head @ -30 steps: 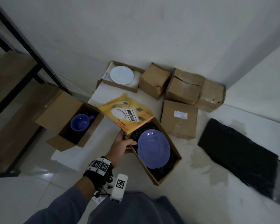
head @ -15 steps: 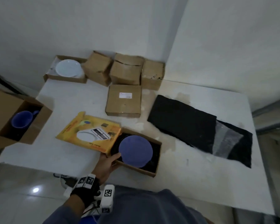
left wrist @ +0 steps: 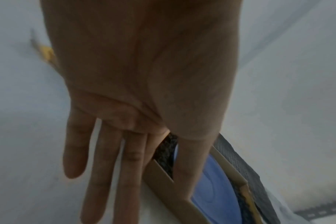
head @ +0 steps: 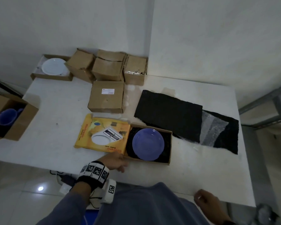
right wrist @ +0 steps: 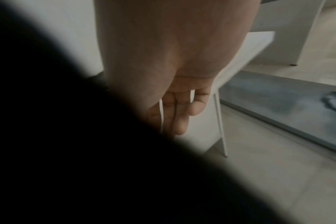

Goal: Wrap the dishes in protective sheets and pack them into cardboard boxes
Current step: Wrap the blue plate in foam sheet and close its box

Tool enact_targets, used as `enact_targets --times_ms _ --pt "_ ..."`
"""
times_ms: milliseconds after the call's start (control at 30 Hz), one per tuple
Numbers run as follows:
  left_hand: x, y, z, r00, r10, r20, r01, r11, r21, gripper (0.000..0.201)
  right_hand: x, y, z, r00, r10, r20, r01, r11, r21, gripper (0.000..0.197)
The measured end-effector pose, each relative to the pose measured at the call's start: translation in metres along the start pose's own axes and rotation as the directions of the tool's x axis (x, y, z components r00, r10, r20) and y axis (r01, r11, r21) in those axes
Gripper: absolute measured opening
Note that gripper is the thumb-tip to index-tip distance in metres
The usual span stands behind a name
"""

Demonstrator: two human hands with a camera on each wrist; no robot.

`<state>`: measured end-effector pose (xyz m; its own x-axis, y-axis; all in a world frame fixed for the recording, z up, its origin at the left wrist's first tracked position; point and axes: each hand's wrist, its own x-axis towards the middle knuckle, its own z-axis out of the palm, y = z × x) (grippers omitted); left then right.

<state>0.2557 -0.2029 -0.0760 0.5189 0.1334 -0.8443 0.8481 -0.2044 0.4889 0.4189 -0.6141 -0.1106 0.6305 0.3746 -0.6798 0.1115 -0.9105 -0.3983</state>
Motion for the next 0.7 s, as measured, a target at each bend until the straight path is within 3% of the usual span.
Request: enact_targets --times_ms 67,133,200,233,333,400,500,700 --pt "-0.001 0.002 -0.008 0.999 0.039 -0.023 -0.037 0.995 0.096 0.020 0.012 -0.024 -0.016 0.995 -0.095 -0.003 0.095 0.995 -0.031 0.021" --pt "-0.002 0.009 -0.013 0.977 0.139 -0.164 -0.109 0.978 0.178 0.013 0.027 -0.052 -0.028 0.982 -0.191 0.009 0.191 0.980 -0.052 0.019" --pt "0.000 0.014 -0.016 0.900 0.282 -0.333 -0.202 0.946 0.254 0.005 0.046 -0.079 -0.036 0.958 -0.282 0.047 0.285 0.953 -0.099 0.012" --pt "0.004 0.016 -0.017 0.859 0.338 -0.385 -0.224 0.924 0.310 0.022 0.055 -0.095 -0.039 0.945 -0.320 0.060 0.326 0.935 -0.142 0.008" --pt "0.017 0.023 -0.020 0.822 0.425 -0.379 -0.212 0.846 0.490 0.079 0.081 -0.140 -0.040 0.894 -0.443 0.072 0.446 0.857 -0.260 0.024" --pt "0.027 0.025 -0.023 0.827 0.443 -0.346 -0.200 0.807 0.555 0.098 0.094 -0.169 -0.037 0.865 -0.494 0.085 0.494 0.812 -0.312 0.038" --pt "0.037 0.021 -0.025 0.864 0.411 -0.292 -0.150 0.762 0.630 0.106 0.108 -0.197 -0.032 0.849 -0.519 0.100 0.512 0.761 -0.399 0.064" --pt "0.038 0.018 -0.015 0.853 0.442 -0.279 -0.107 0.671 0.734 0.103 0.122 -0.193 -0.033 0.887 -0.423 0.188 0.446 0.672 -0.591 0.107"
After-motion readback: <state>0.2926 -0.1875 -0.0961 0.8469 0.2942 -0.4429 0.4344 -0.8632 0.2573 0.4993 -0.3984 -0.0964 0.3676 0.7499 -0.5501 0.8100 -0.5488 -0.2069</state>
